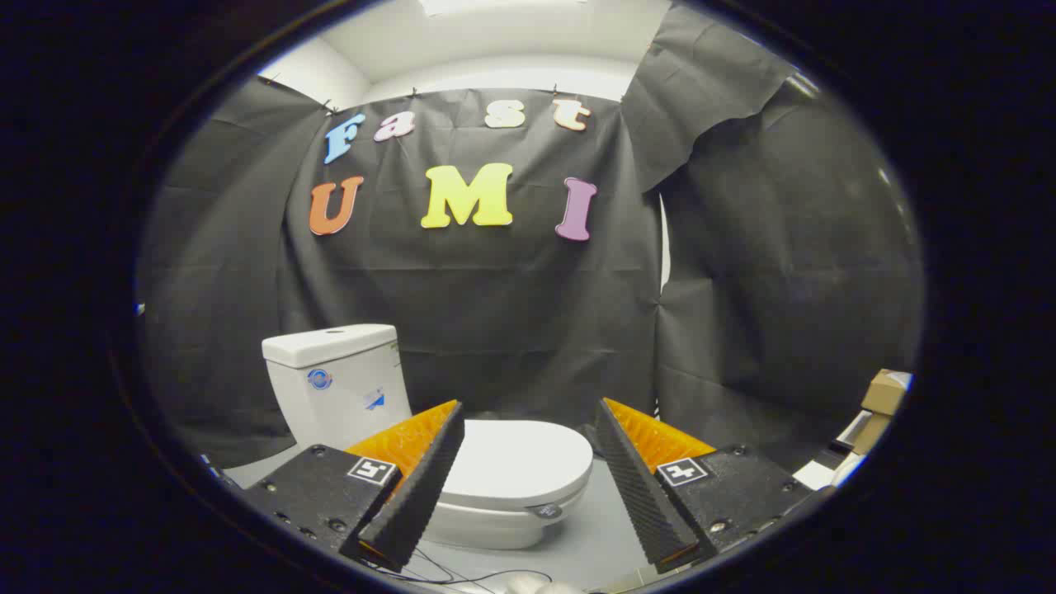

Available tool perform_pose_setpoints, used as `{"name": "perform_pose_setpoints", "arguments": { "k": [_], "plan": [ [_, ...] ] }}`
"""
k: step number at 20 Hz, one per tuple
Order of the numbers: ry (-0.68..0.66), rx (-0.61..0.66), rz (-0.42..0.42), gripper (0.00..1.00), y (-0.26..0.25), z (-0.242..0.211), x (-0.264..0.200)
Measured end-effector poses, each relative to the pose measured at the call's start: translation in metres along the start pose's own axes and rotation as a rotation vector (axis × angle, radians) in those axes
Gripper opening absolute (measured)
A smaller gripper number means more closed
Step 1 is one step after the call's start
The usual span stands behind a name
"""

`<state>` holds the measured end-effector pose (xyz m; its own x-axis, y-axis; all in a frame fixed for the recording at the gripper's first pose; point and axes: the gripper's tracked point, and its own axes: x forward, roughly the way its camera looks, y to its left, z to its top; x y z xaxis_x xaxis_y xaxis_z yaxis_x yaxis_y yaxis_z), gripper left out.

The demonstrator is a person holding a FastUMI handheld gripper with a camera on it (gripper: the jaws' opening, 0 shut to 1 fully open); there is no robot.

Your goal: Open the toilet lid.

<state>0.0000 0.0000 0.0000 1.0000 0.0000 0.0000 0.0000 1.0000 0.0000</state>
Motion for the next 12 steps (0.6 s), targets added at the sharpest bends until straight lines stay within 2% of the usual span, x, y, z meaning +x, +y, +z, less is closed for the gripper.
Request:
{"name": "perform_pose_setpoints", "arguments": {
  "k": [12],
  "plan": [
    [0.017,0.023,0.016,1.0,0.0059,0.0036,0.0031]
  ]
}}
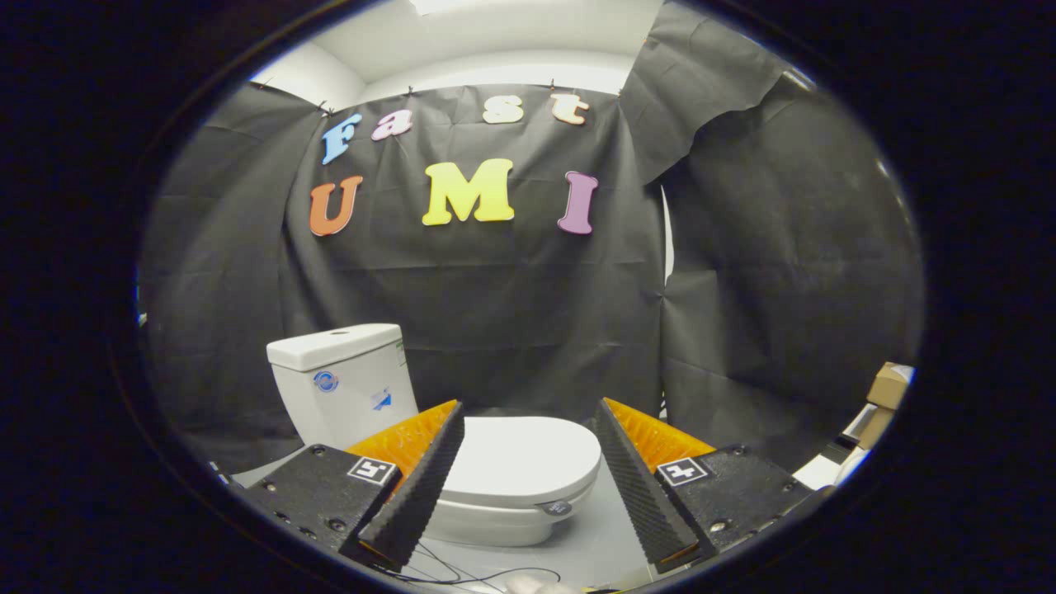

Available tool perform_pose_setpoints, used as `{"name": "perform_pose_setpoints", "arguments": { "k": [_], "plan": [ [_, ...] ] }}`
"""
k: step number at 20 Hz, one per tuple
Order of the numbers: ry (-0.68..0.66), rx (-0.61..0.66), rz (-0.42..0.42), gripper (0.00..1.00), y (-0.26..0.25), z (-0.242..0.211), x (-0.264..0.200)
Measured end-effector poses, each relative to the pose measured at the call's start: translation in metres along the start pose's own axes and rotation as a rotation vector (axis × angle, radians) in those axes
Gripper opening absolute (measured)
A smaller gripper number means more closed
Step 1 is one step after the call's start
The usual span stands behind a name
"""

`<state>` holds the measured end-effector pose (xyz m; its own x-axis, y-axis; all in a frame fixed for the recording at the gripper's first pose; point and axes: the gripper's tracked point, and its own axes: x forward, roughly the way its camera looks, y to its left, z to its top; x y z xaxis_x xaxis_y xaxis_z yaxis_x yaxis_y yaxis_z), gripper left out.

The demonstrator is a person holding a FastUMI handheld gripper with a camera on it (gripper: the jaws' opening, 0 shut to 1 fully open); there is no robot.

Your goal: Open the toilet lid.

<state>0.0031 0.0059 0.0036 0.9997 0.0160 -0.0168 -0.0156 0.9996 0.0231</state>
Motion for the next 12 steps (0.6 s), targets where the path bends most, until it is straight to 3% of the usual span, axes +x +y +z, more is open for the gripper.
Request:
{"name": "perform_pose_setpoints", "arguments": {
  "k": [7,12],
  "plan": [
    [-0.029,0.018,0.011,1.0,0.003,0.016,0.03],
    [-0.04,0.111,0.081,1.0,0.002,0.023,0.075]
  ]
}}
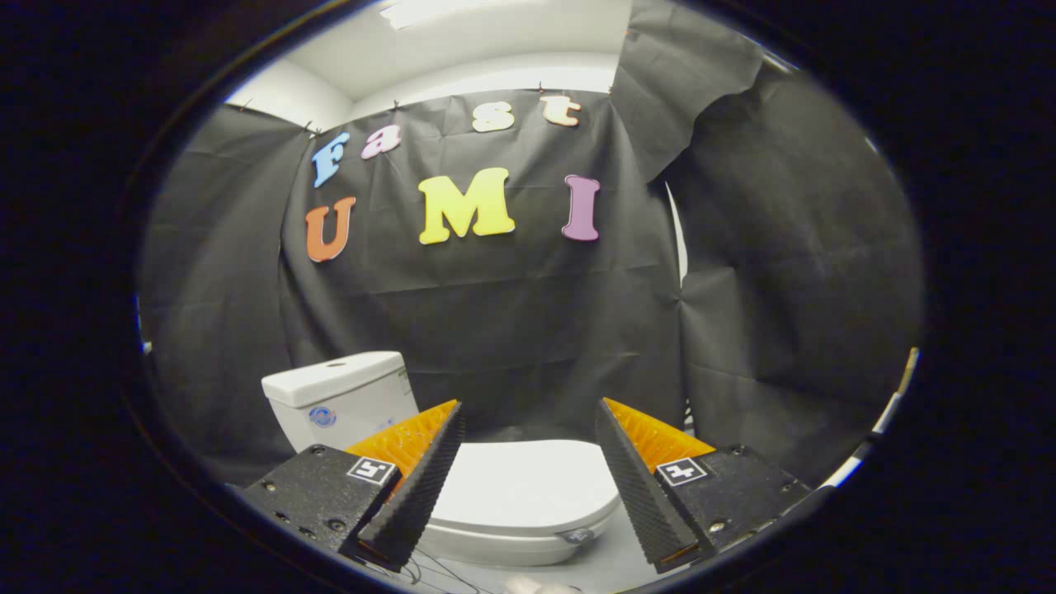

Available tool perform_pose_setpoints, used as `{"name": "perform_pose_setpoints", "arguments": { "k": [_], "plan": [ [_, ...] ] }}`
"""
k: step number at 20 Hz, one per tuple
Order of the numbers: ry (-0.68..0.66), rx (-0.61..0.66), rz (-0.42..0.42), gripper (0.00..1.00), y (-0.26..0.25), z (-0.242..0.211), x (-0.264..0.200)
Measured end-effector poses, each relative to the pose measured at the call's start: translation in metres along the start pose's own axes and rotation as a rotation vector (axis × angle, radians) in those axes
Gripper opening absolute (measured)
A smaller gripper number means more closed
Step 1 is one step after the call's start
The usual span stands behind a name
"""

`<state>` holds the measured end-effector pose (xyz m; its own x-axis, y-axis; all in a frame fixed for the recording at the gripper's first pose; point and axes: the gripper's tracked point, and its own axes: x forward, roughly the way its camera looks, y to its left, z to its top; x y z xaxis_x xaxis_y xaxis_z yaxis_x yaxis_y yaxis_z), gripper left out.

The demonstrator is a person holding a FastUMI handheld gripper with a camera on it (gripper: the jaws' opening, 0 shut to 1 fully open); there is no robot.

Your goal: Open the toilet lid.

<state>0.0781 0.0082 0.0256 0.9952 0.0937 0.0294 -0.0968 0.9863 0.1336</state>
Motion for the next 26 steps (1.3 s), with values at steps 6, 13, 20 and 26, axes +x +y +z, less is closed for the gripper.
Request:
{"name": "perform_pose_setpoints", "arguments": {
  "k": [6,13,20,26],
  "plan": [
    [0.1,0.111,-0.001,1.0,-0.043,-0.052,0.051],
    [0.327,0.381,-0.044,0.99,-0.094,-0.17,0.079],
    [0.532,0.616,-0.099,0.97,-0.118,-0.271,0.07],
    [0.62,0.782,-0.102,0.78,-0.113,-0.311,0.065]
  ]
}}
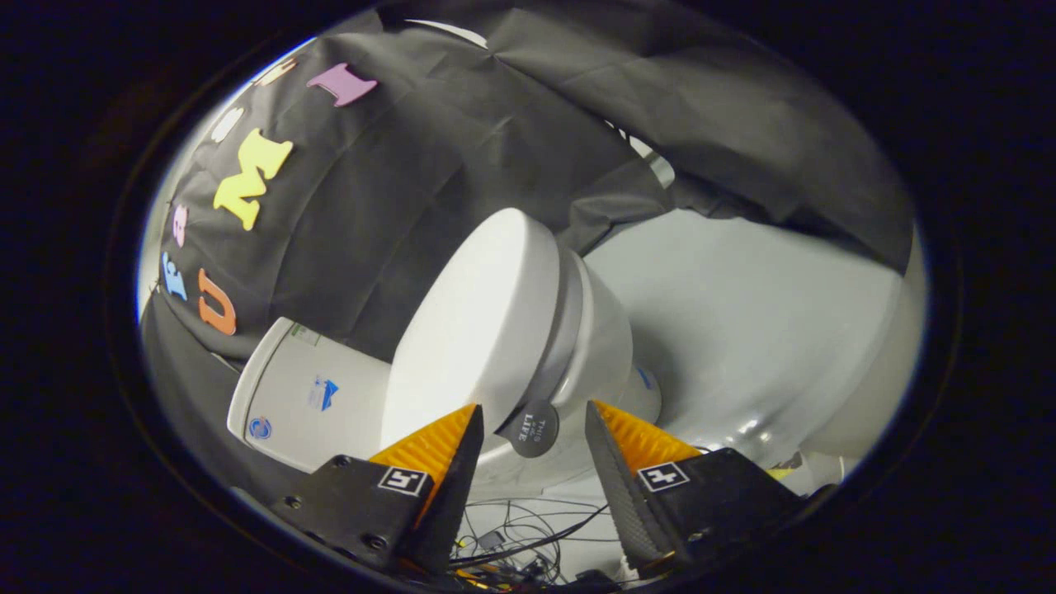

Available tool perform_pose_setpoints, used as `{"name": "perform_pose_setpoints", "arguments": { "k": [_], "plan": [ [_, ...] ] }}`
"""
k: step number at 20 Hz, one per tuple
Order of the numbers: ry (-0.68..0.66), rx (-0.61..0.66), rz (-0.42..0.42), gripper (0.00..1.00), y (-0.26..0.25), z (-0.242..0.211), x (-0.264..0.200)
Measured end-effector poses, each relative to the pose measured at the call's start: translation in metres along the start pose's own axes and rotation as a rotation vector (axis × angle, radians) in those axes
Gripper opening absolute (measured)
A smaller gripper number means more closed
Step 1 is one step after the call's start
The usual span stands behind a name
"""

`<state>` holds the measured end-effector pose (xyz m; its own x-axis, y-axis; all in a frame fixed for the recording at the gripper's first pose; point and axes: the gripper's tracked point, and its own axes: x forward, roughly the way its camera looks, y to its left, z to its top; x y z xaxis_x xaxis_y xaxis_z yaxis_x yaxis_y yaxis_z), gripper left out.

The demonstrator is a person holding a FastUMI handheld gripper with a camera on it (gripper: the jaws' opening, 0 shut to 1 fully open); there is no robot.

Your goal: Open the toilet lid.

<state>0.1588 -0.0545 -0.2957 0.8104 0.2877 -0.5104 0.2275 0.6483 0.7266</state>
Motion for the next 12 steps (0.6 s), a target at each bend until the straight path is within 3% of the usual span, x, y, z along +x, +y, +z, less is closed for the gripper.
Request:
{"name": "perform_pose_setpoints", "arguments": {
  "k": [6,10,12],
  "plan": [
    [0.06,0.02,0.005,0.61,-0.003,-0.013,0.018],
    [0.065,0.013,0.034,0.38,0.003,-0.011,0.027],
    [0.073,0.066,0.06,0.34,0.007,-0.006,0.023]
  ]
}}
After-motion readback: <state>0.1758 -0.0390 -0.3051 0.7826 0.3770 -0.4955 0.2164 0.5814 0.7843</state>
